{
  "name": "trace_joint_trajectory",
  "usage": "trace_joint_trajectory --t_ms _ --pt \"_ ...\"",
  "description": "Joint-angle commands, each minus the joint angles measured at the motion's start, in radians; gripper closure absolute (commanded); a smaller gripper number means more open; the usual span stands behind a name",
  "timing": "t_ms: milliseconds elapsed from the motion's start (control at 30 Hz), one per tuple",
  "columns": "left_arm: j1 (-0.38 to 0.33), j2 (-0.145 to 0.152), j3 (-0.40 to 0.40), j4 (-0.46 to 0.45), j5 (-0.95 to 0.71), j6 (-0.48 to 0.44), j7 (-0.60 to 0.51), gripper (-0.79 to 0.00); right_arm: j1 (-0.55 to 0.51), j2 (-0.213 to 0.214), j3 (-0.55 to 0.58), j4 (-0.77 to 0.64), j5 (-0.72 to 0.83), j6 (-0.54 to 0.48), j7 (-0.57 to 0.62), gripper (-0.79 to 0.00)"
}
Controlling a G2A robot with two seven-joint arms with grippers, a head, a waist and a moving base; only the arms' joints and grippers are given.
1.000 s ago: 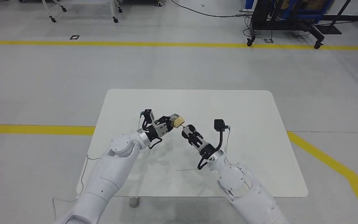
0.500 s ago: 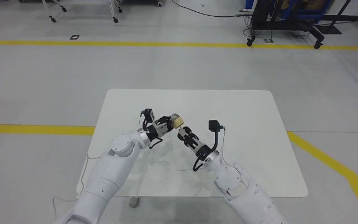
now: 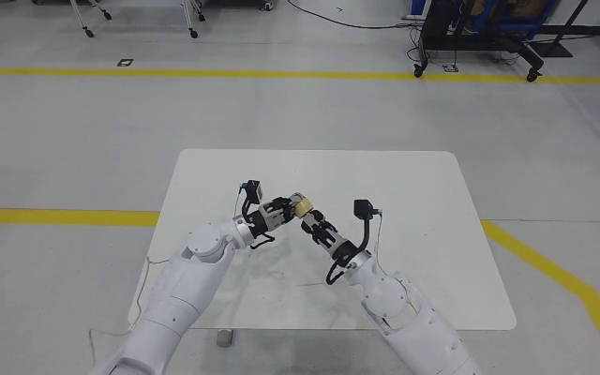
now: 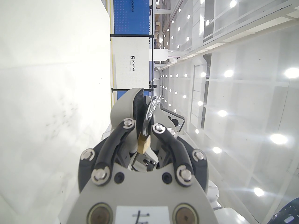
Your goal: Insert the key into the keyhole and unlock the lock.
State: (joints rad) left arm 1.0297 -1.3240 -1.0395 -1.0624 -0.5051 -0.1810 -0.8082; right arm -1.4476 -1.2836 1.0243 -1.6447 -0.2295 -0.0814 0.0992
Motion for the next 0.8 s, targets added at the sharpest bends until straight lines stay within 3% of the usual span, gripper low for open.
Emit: trace_joint_trajectory --t_ms 0,33,500,600,700,767 --pt "0.000 -0.001 -0.001 0.000 -0.011 0.007 -0.005 0.000 -0.002 0.000 0.002 -0.002 0.004 -0.005 0.004 -0.650" --pt "0.000 -0.001 -0.001 0.001 -0.016 0.008 -0.010 0.000 -0.003 0.000 0.003 -0.004 0.003 -0.010 0.008 -0.785" --pt "0.002 -0.004 -0.011 0.004 -0.031 0.000 -0.007 0.000 -0.045 0.004 0.036 -0.045 0.002 -0.048 0.031 -0.779" --pt "0.003 -0.003 -0.015 0.001 -0.020 -0.012 0.002 0.000 -0.055 0.005 0.042 -0.052 0.006 -0.049 0.035 -0.646" --pt "0.006 -0.003 -0.019 -0.004 -0.016 -0.021 0.005 0.000 -0.060 0.005 0.046 -0.054 0.012 -0.046 0.042 -0.391" --pt "0.007 -0.002 -0.022 -0.006 -0.012 -0.024 0.008 0.000 -0.061 0.005 0.047 -0.052 0.016 -0.041 0.043 -0.305"
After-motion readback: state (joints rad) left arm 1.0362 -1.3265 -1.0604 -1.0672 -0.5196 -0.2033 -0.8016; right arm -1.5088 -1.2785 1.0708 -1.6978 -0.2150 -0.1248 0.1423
